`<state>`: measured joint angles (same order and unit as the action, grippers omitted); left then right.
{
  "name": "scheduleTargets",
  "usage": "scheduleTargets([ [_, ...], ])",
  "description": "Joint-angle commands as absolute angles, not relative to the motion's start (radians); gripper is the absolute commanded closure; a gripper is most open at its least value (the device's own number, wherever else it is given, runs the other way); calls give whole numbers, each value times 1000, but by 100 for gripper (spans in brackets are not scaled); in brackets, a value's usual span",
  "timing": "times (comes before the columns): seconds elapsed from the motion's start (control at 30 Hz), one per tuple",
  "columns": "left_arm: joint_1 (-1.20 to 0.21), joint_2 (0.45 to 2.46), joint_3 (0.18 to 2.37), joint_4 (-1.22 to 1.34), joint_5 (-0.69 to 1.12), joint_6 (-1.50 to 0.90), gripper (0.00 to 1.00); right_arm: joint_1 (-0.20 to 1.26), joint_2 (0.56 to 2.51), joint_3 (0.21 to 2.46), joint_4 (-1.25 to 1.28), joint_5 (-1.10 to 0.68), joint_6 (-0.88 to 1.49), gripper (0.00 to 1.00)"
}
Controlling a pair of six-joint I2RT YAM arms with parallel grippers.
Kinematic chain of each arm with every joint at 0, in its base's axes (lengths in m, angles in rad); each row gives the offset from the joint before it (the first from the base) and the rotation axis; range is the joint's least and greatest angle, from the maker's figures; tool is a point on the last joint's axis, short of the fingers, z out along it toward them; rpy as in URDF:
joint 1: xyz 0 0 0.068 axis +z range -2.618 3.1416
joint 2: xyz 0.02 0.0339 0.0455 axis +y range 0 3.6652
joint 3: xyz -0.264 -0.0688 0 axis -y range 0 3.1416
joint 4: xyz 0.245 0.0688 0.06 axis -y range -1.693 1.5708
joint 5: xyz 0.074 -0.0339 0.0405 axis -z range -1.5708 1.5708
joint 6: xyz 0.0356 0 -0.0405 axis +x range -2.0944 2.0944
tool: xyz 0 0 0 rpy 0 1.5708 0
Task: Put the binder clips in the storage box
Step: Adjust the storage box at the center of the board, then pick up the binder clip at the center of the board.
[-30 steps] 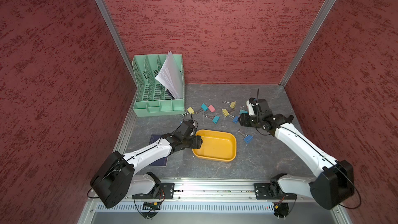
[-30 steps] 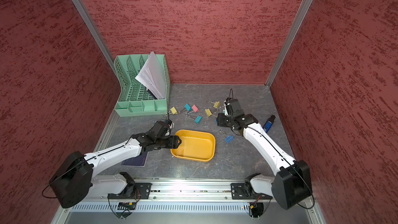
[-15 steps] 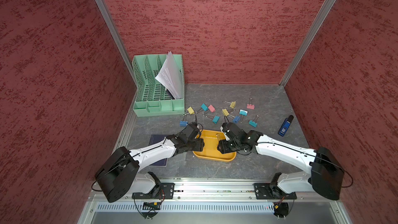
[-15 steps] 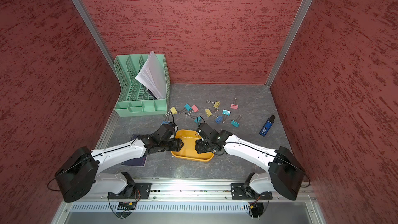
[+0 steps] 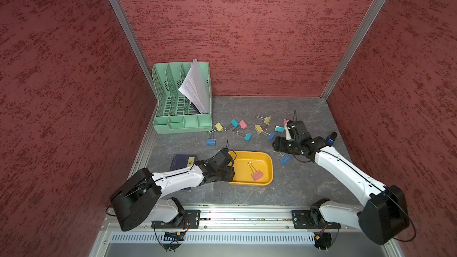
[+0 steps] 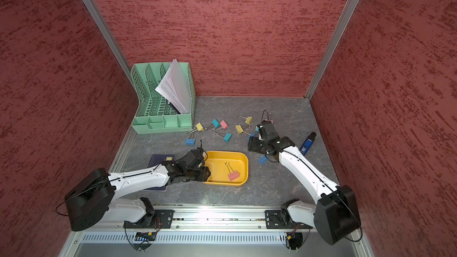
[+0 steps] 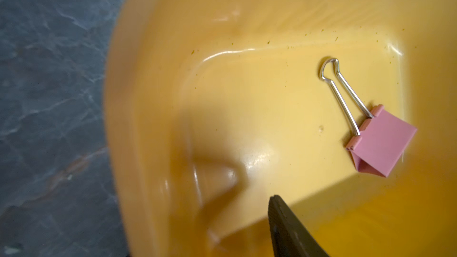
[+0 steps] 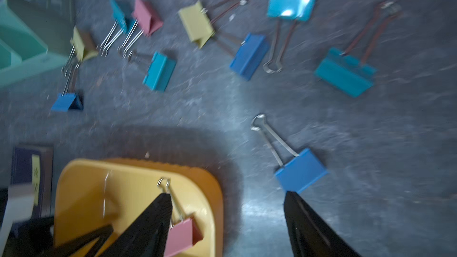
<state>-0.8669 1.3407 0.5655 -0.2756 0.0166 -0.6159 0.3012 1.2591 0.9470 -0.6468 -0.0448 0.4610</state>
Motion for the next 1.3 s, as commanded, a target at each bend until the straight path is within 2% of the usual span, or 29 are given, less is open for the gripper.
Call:
scheduleTargets([
  [0.0,-924,1323,552,-250,-9,-711,42,143,1381,991,-651,-107,390,25],
  [0.17,-984,1332,565,-244,-40,-765,41,111,1528,987,-567,-81,414,24],
  [0.37,-981,1351,570,-246,-38,-750,39,81,1662,1000,-498,-120,440,24],
  [0.87,-972,1373,589,-243,-28,-716,38,75,1786,1047,-428,-39,518,23],
  [1.27,-953,1383,586,-234,-14,-700,37,75,1854,1137,-509,47,474,26],
])
